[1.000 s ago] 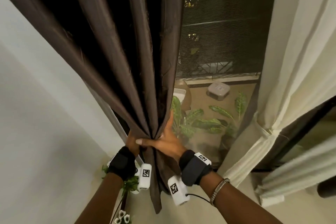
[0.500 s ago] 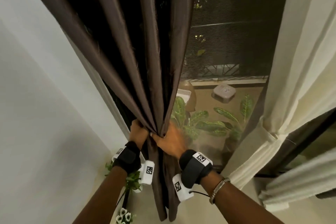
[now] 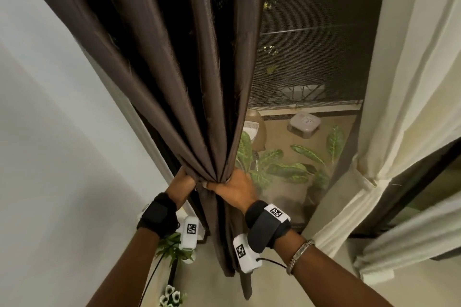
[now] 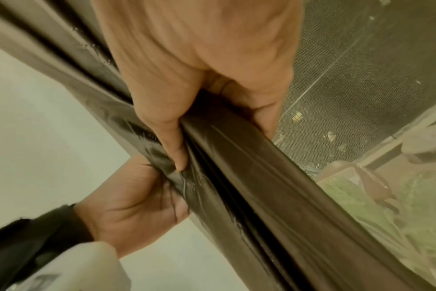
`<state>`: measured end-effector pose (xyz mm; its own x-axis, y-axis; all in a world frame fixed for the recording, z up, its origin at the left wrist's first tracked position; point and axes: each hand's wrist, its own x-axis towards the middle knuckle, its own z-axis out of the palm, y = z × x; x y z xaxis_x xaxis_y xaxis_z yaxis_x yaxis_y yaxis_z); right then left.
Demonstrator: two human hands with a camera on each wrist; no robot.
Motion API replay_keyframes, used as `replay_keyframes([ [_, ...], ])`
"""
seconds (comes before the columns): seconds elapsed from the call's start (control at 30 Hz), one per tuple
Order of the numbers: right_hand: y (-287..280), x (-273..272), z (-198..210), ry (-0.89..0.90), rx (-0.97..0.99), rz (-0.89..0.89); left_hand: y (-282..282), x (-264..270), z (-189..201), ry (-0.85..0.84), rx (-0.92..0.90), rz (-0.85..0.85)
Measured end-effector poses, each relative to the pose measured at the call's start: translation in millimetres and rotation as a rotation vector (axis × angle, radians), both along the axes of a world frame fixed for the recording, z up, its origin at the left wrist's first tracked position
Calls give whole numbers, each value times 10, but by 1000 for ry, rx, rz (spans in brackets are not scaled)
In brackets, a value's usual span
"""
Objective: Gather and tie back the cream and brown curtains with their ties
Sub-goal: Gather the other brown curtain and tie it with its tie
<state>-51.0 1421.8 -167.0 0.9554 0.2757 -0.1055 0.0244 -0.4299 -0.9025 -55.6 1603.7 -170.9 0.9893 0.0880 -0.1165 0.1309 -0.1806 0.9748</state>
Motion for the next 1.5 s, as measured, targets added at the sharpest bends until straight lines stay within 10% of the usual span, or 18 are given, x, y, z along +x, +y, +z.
replay_keyframes([
  [0.33,-203,-179,-6,-65,143,-75,37,-289,119,-74,-76,-18],
  [0.87,-374,-146,152,94,152,326,116,-416,278,-186,695,435],
  [1.13,-605,42,194,137,244,-32,182,-673,264,-177,138,28],
  [1.5,-504,-116,363,237,74,277,285,-553,321,-99,534,-23],
])
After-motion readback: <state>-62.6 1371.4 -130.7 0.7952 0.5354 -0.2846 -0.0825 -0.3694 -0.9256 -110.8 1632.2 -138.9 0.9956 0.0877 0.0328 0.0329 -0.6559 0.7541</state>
